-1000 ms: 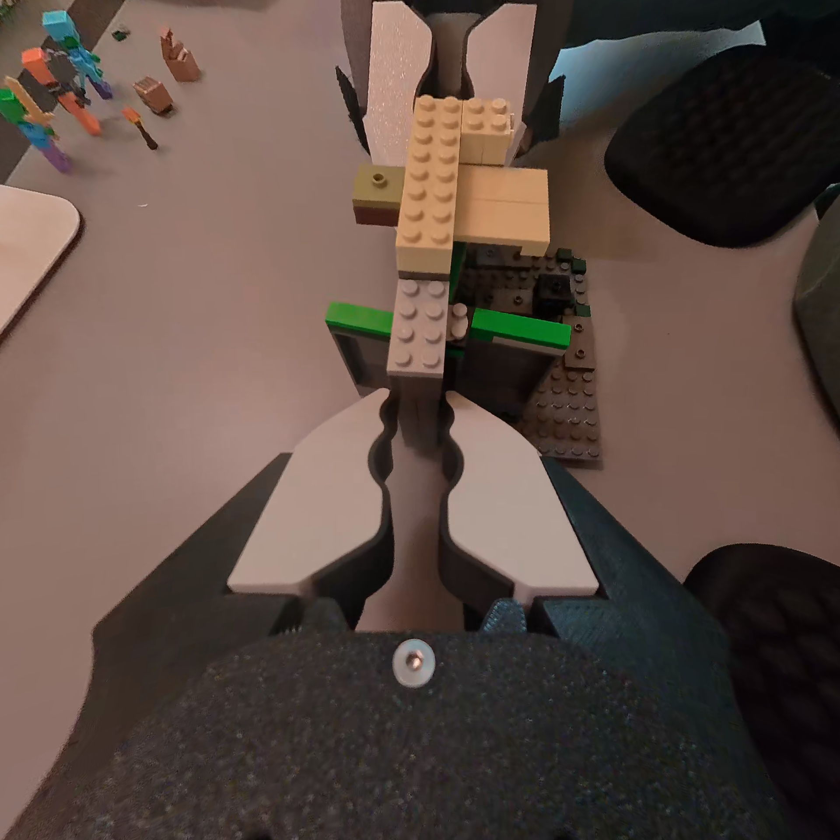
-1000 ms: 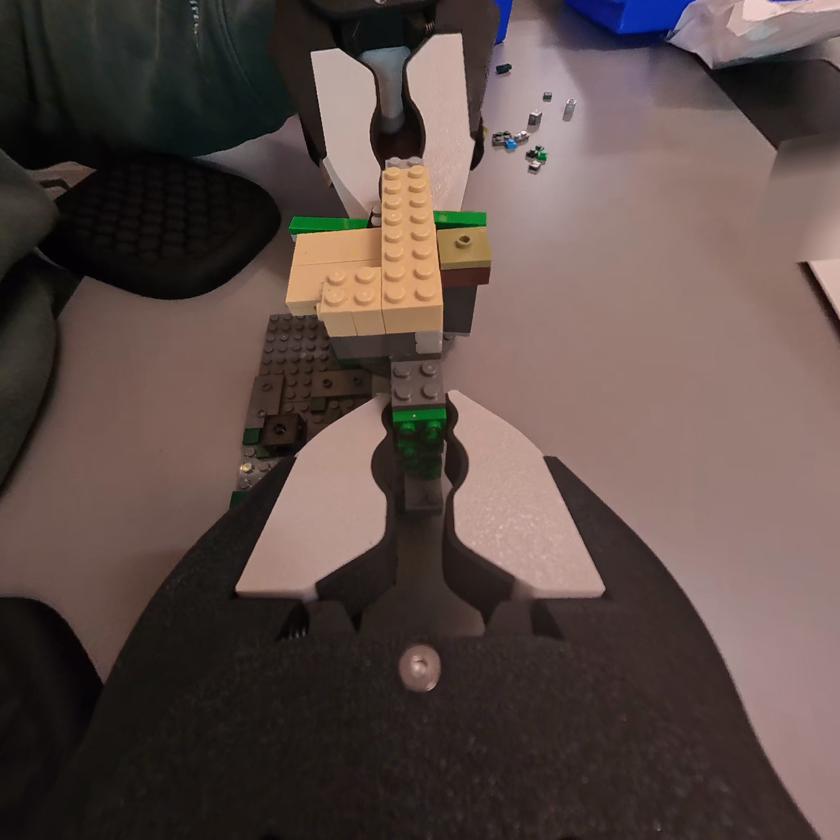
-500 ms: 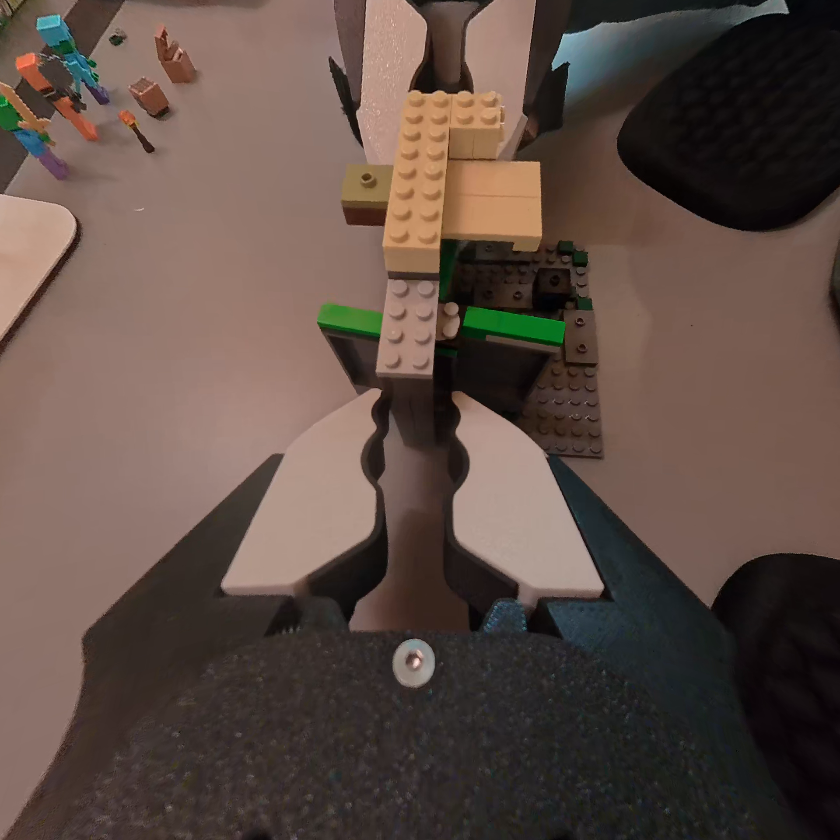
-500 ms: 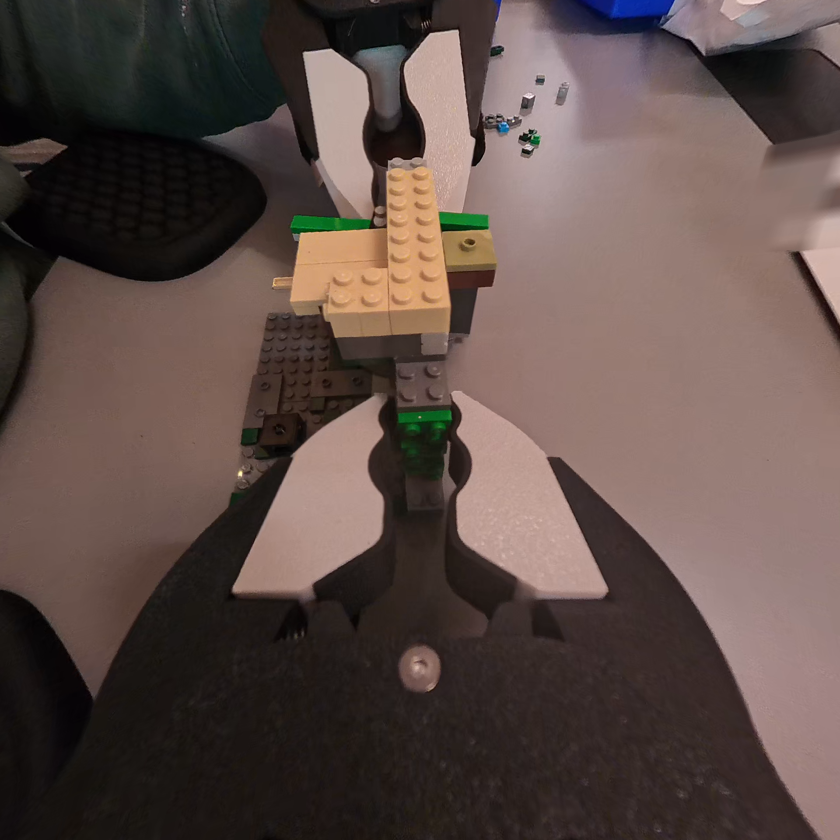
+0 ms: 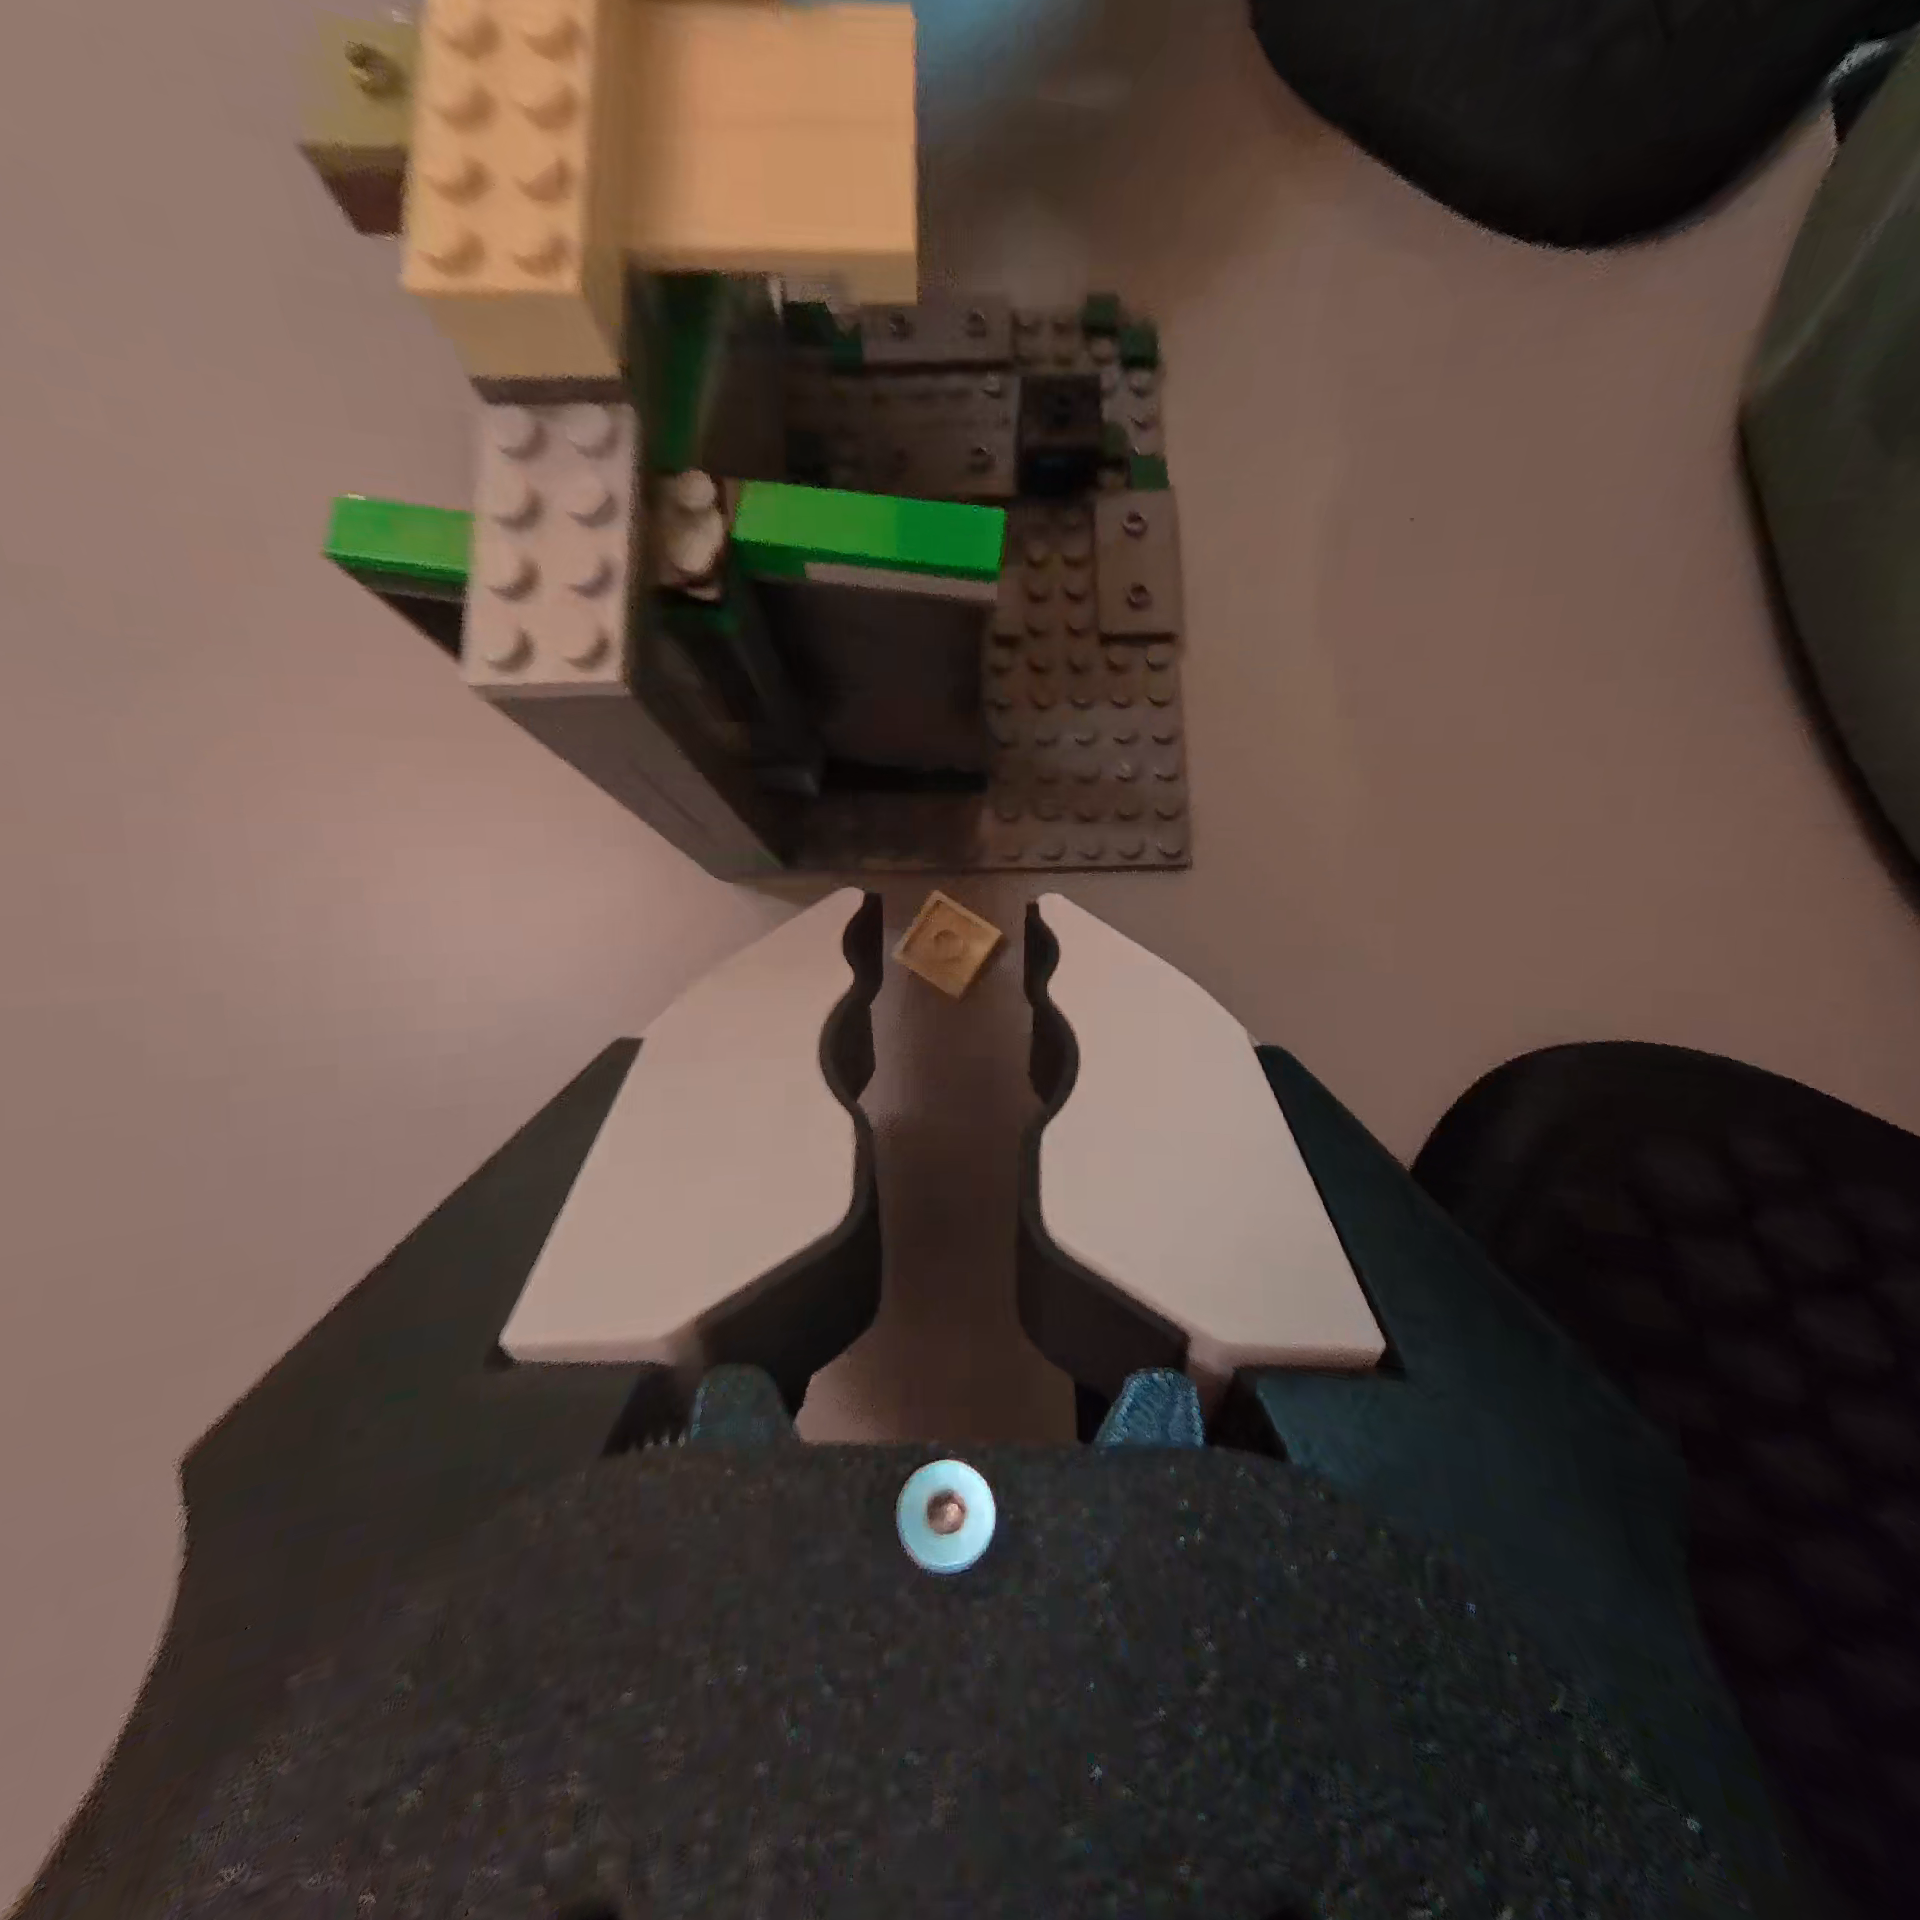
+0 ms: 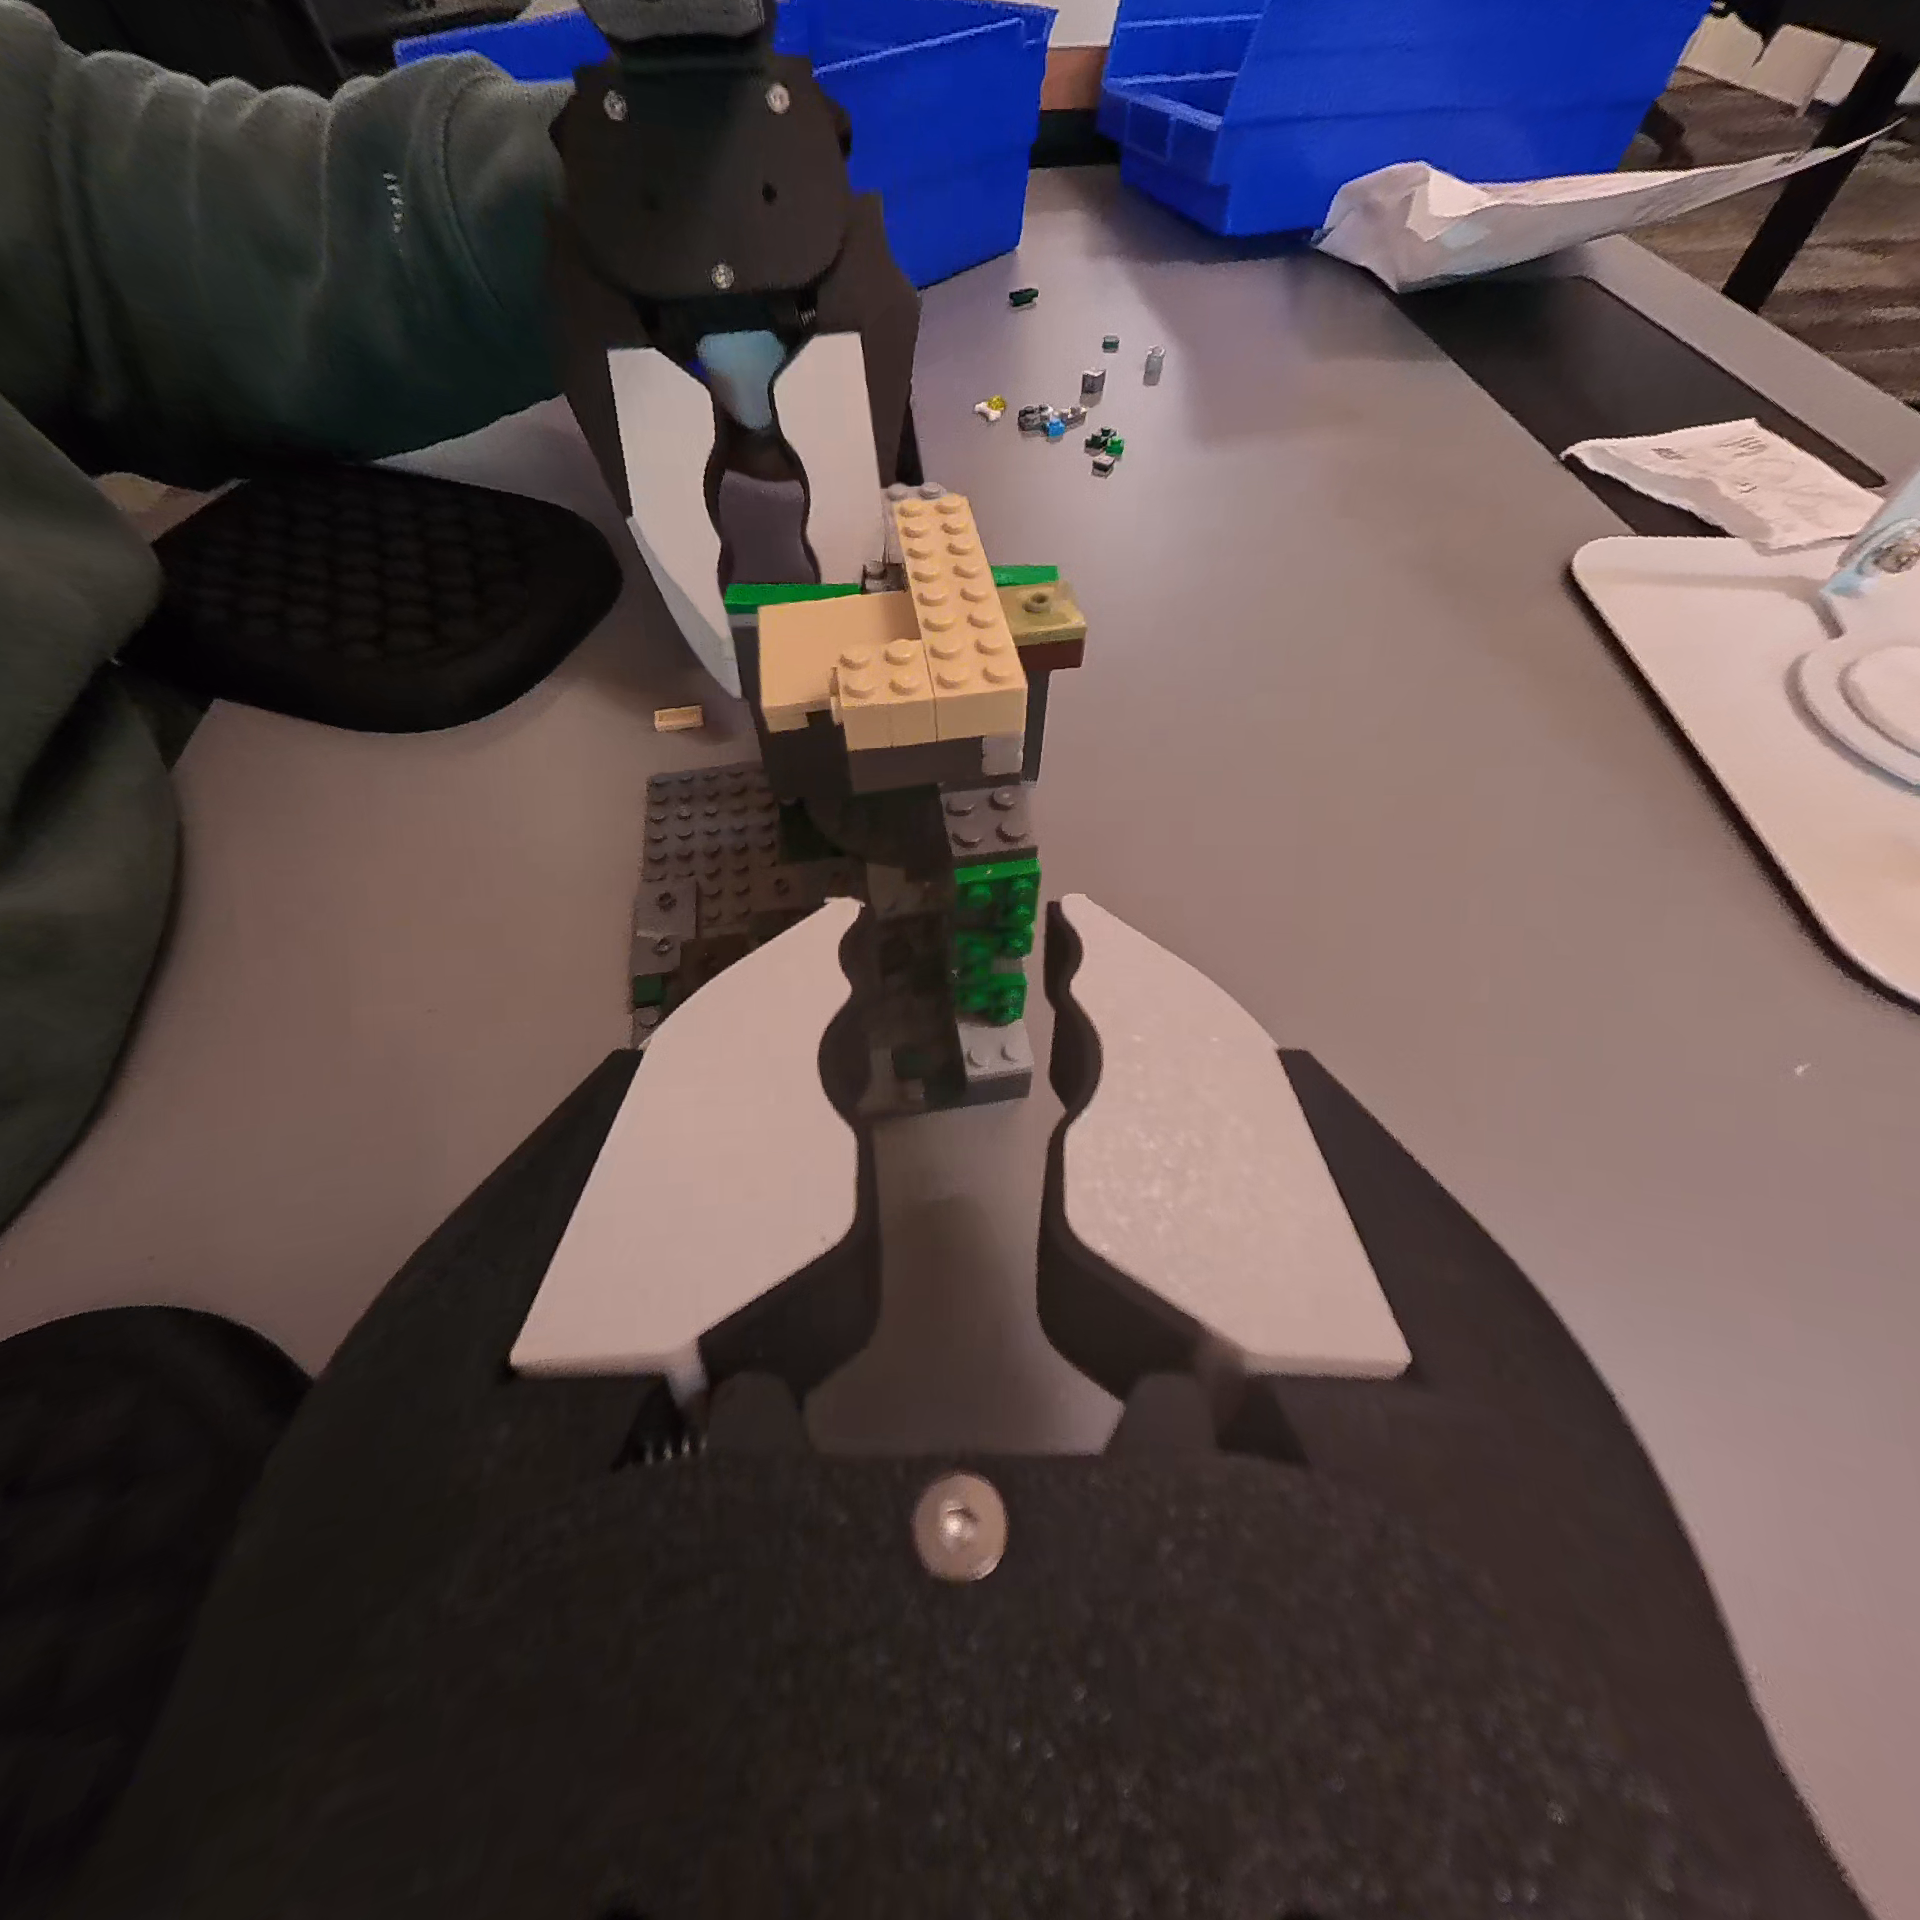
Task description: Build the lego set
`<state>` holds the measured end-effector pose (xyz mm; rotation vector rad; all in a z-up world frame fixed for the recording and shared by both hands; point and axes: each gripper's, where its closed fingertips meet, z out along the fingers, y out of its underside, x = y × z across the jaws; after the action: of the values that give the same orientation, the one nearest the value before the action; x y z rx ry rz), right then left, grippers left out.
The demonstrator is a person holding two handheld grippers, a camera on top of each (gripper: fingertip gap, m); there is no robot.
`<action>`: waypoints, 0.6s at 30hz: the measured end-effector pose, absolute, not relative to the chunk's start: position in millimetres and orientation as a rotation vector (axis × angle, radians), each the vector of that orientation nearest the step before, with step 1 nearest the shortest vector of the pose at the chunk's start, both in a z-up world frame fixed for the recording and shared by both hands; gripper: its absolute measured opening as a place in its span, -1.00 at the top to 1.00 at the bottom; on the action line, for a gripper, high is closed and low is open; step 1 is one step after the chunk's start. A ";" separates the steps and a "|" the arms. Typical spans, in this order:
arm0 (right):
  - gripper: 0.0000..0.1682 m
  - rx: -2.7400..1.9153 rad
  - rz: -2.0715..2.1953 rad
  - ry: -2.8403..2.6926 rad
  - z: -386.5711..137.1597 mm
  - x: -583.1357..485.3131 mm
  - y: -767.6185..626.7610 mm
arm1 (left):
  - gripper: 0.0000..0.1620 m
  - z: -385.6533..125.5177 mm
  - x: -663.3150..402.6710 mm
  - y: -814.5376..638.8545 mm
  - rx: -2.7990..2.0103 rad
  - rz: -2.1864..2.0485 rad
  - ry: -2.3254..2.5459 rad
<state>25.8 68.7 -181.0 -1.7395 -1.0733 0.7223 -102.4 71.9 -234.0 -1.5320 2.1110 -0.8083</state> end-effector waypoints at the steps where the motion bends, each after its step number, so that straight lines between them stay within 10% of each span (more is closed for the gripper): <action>1: 0.64 -1.739 0.722 -1.066 -181.3 26.6 66.5 | 0.68 -236.8 -103.3 70.8 -1.538 -0.799 2.134; 12: 0.71 -1.664 0.653 -1.073 -159.6 20.6 41.3 | 0.79 -249.2 -107.9 71.2 -1.575 -0.714 2.189; 18: 0.76 -1.510 0.486 -1.290 -147.2 -26.0 14.4 | 0.80 -176.3 -95.2 35.5 -1.498 -1.351 1.872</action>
<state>-26.0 14.4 -147.2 -1.5105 -1.2904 0.4860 -95.2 35.5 -176.3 -1.4985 1.8722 -1.3514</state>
